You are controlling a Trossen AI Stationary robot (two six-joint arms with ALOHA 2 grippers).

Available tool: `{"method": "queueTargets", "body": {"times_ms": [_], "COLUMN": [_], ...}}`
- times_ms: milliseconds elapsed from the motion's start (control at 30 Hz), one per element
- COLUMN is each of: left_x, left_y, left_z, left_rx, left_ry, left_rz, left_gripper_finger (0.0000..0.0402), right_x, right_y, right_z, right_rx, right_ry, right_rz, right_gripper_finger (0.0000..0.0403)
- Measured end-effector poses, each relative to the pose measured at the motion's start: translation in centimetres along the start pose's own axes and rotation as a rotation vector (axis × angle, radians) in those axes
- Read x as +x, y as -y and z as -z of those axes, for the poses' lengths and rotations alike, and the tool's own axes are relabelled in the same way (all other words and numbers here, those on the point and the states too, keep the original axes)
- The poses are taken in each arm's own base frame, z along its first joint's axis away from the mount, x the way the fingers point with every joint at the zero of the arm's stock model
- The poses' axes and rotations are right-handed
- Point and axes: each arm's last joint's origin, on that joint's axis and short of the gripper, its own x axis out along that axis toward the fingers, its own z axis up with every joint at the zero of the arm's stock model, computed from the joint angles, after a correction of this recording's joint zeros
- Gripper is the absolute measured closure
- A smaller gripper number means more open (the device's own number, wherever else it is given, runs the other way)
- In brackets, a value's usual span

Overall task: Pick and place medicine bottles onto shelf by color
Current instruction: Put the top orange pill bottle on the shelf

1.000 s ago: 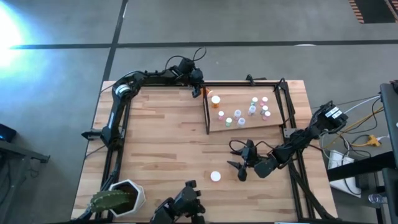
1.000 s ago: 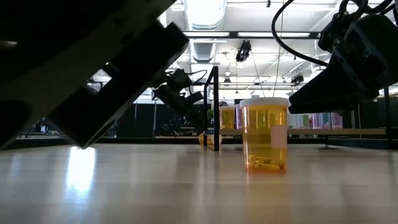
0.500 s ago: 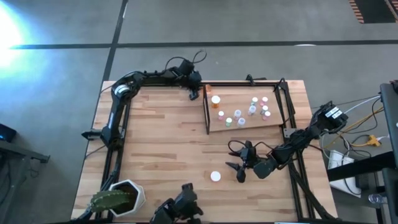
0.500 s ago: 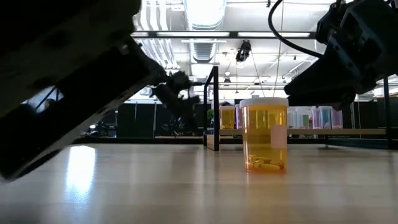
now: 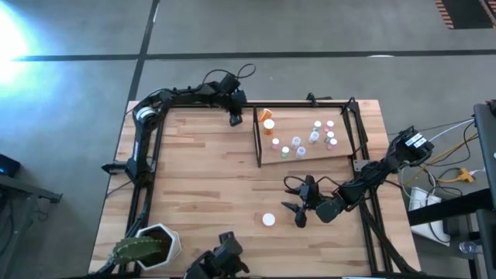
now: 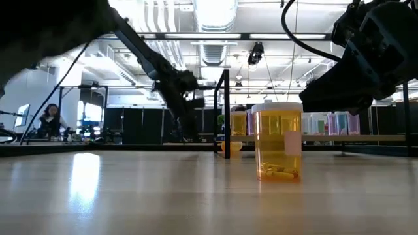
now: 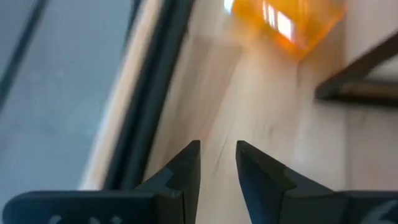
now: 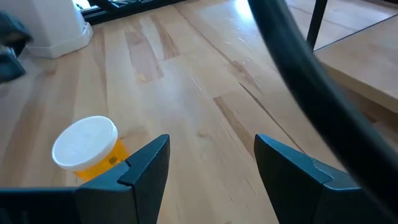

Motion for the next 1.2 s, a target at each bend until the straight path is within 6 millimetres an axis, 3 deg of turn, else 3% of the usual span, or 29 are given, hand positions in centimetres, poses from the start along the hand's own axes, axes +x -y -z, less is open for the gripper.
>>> {"method": "queueTargets", "body": {"times_ms": [133, 267, 367, 467, 600, 667, 767, 900, 967, 1067, 1200], "left_x": [-2.2, -4.9, -6.4, -7.2, -8.4, -8.6, -9.1, -9.0, -8.8, -8.7, -8.4], "left_y": [0.0, 0.4, 1.5, 3.3, 5.5, 6.5, 7.7, 8.5, 8.7, 8.7, 8.9], "left_z": [-1.2, -1.6, -1.3, -0.4, 0.8, 1.5, 2.4, 3.3, 3.5, 3.8, 4.0], "left_rx": [-0.02, -0.068, -0.1, -0.085, -0.08, -0.08, -0.061, -0.048, -0.05, -0.052, -0.054], "left_ry": [0.067, 0.103, 0.179, 0.287, 0.467, 0.536, 0.628, 0.672, 0.657, 0.647, 0.623], "left_rz": [-0.037, -0.105, -0.124, -0.145, -0.179, -0.183, -0.192, -0.192, -0.187, -0.184, -0.175], "left_gripper_finger": [0.0315, 0.0315, 0.0315, 0.0315, 0.0315, 0.0315, 0.0315, 0.0315, 0.0315, 0.0315, 0.0315], "right_x": [0.0, -0.5, -1.0, -1.6, -2.3, -2.3, -1.2, 1.7, 3.0, 4.7, 7.3], "right_y": [-0.2, -1.5, -2.2, -2.2, 0.1, 2.7, 8.2, 17.8, 23.1, 30.3, 36.6], "right_z": [-0.3, -2.9, -6.5, -11.3, -18.5, -22.0, -26.4, -29.2, -29.4, -28.1, -25.1], "right_rx": [0.018, 0.043, 0.062, 0.066, 0.016, -0.014, -0.039, -0.004, 0.065, 0.169, 0.185], "right_ry": [0.005, 0.032, 0.006, -0.052, -0.136, -0.184, -0.269, -0.358, -0.374, -0.409, -0.472], "right_rz": [-0.005, -0.095, -0.166, -0.19, -0.042, 0.07, 0.219, 0.23, 0.199, 0.18, 0.045], "right_gripper_finger": [0.0179, 0.0179, 0.0179, 0.0179, 0.0179, 0.0179, 0.0179, 0.0179, 0.0179, 0.0179, 0.0179]}}
